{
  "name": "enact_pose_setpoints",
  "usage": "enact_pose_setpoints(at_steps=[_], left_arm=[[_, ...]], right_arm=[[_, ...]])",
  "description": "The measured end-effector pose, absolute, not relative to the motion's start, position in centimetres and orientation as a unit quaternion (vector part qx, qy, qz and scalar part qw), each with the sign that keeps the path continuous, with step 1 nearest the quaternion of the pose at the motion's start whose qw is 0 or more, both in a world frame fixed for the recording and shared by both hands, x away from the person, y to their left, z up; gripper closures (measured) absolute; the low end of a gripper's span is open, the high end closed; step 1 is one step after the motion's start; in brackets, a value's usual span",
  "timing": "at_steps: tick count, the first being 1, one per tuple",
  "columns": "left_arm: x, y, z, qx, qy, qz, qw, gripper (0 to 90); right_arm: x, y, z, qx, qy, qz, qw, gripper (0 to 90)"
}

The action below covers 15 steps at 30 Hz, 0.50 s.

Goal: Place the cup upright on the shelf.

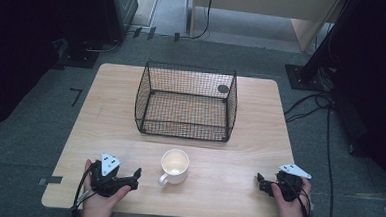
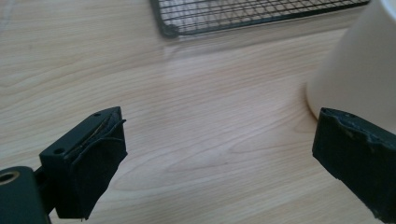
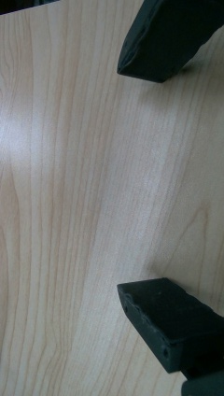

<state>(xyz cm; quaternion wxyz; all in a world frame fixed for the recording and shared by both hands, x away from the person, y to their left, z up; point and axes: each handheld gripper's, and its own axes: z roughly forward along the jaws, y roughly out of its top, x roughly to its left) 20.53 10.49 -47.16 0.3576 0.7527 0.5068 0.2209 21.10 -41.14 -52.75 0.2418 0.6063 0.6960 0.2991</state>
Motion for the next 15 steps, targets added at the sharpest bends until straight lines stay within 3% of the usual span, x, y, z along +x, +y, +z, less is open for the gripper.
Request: enact_pose_setpoints(at_steps=[15], left_arm=[[18.7, 7.3, -46.1, 0.774, 0.459, 0.204, 0.385, 4.2]], right_arm=[[21.1, -41.1, -52.8, 0.606, 0.696, 0.299, 0.242, 0.0]])
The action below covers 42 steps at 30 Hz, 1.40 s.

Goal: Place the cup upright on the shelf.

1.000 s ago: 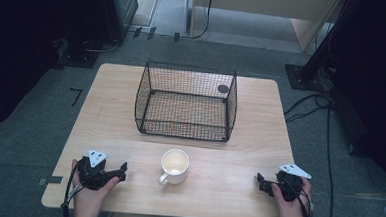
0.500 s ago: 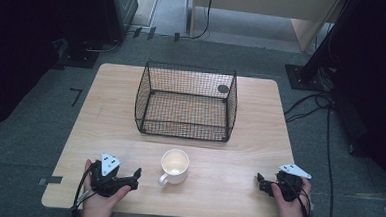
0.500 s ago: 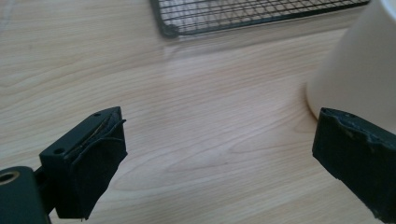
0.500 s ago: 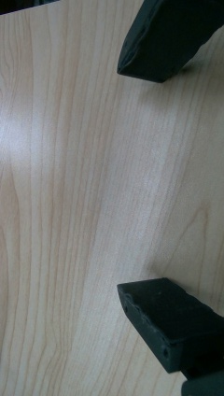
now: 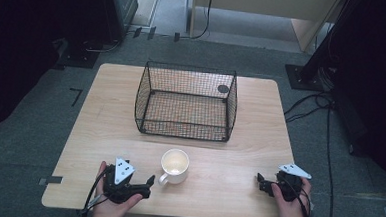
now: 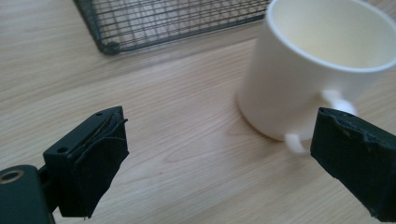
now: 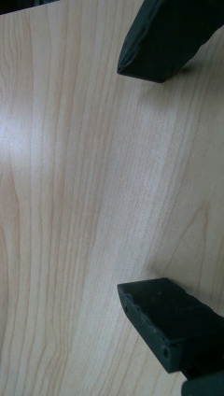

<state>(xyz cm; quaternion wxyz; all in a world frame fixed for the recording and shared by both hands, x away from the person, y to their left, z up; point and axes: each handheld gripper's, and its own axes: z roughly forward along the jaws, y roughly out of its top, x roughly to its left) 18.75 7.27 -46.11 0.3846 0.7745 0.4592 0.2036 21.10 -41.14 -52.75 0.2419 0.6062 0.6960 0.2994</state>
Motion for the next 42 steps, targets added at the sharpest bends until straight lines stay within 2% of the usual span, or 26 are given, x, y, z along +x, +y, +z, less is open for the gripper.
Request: enact_pose_setpoints(at_steps=[12, 14, 21, 27, 35, 37, 42], left_arm=[[17.4, 5.3, -45.9, 0.783, 0.427, 0.204, 0.404, 7.3], [17.2, 5.1, -45.9, 0.782, 0.423, 0.205, 0.409, 13.6], [17.0, 4.1, -46.5, 0.793, 0.410, 0.196, 0.406, 15.9], [17.3, 3.7, -47.3, 0.806, 0.396, 0.182, 0.401, 37.7], [17.7, 3.2, -48.3, 0.826, 0.373, 0.188, 0.378, 57.2], [17.9, 3.3, -48.3, 0.825, 0.373, 0.182, 0.383, 65.1], [18.6, 3.6, -48.1, 0.831, 0.364, 0.165, 0.388, 78.1]], right_arm=[[21.1, -41.1, -52.8, 0.606, 0.696, 0.299, 0.242, 0.0], [21.1, -41.1, -52.8, 0.606, 0.696, 0.299, 0.242, 0.0], [21.1, -41.1, -52.8, 0.606, 0.696, 0.299, 0.242, 0.0], [21.1, -41.1, -52.8, 0.606, 0.696, 0.299, 0.242, 0.0], [21.1, -41.1, -52.8, 0.606, 0.696, 0.299, 0.242, 0.0], [21.1, -41.1, -52.8, 0.606, 0.696, 0.299, 0.242, 0.0], [21.1, -41.1, -52.8, 0.606, 0.696, 0.299, 0.242, 0.0]])
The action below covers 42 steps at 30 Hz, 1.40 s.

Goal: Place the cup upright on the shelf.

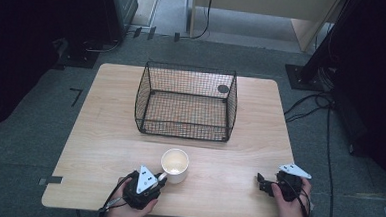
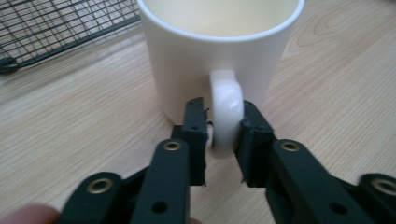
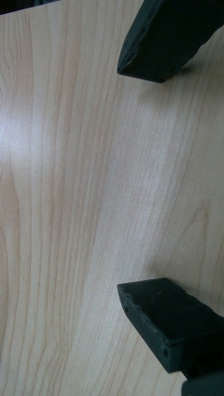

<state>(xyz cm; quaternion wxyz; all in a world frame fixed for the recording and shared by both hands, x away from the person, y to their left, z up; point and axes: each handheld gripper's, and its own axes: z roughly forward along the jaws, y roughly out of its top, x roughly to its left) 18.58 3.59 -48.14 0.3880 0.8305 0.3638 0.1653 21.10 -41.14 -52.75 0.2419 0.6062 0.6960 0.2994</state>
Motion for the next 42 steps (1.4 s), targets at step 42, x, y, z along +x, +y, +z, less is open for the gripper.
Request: enact_pose_setpoints(at_steps=[42], left_arm=[[22.0, 4.8, -41.0, 0.782, 0.323, 0.158, 0.510, 81.0]], right_arm=[[21.1, -41.1, -52.8, 0.606, 0.696, 0.299, 0.242, 0.0]])
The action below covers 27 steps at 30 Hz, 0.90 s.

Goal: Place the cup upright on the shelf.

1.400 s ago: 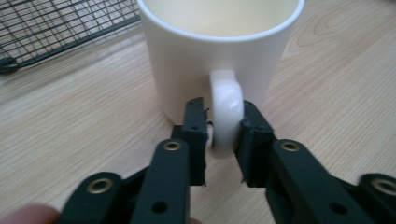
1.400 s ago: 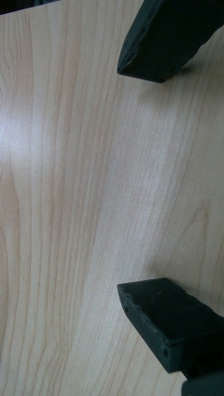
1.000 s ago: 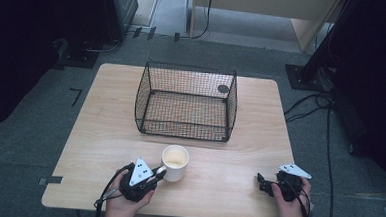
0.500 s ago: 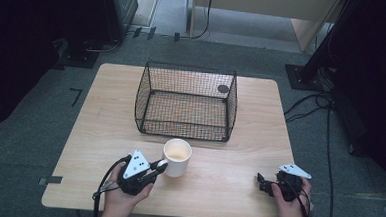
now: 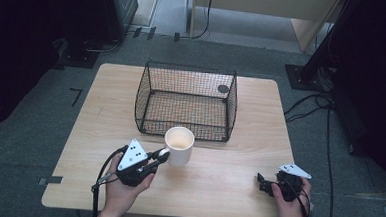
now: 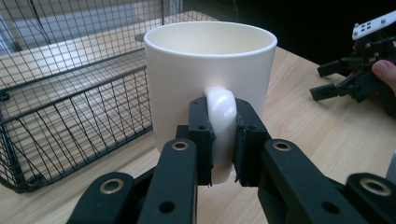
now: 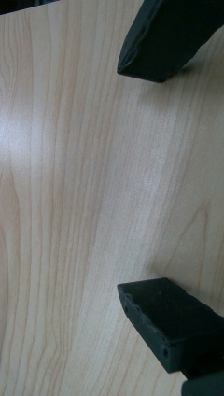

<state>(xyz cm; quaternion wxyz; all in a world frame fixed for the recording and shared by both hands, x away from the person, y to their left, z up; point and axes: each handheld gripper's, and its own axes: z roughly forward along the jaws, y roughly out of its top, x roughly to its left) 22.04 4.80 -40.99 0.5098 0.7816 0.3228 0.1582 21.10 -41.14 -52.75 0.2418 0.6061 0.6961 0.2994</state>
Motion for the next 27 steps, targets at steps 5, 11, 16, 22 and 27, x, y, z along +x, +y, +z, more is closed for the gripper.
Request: enact_pose_setpoints(at_steps=[5, 11, 16, 22, 27], left_arm=[[22.8, 5.0, -40.1, 0.774, 0.324, 0.157, 0.520, 81.0], [23.7, 5.1, -39.0, 0.764, 0.327, 0.159, 0.532, 81.0], [24.5, 5.0, -38.2, 0.761, 0.326, 0.167, 0.535, 81.1], [25.5, 4.7, -37.1, 0.753, 0.325, 0.159, 0.550, 81.1], [26.5, 4.4, -36.5, 0.748, 0.329, 0.167, 0.552, 81.1]], right_arm=[[21.1, -41.1, -52.8, 0.606, 0.696, 0.299, 0.242, 0.0], [21.1, -41.1, -52.8, 0.606, 0.696, 0.299, 0.242, 0.0], [21.1, -41.1, -52.8, 0.606, 0.696, 0.299, 0.242, 0.0], [21.1, -41.1, -52.8, 0.606, 0.696, 0.299, 0.242, 0.0], [21.1, -41.1, -52.8, 0.606, 0.696, 0.299, 0.242, 0.0]])
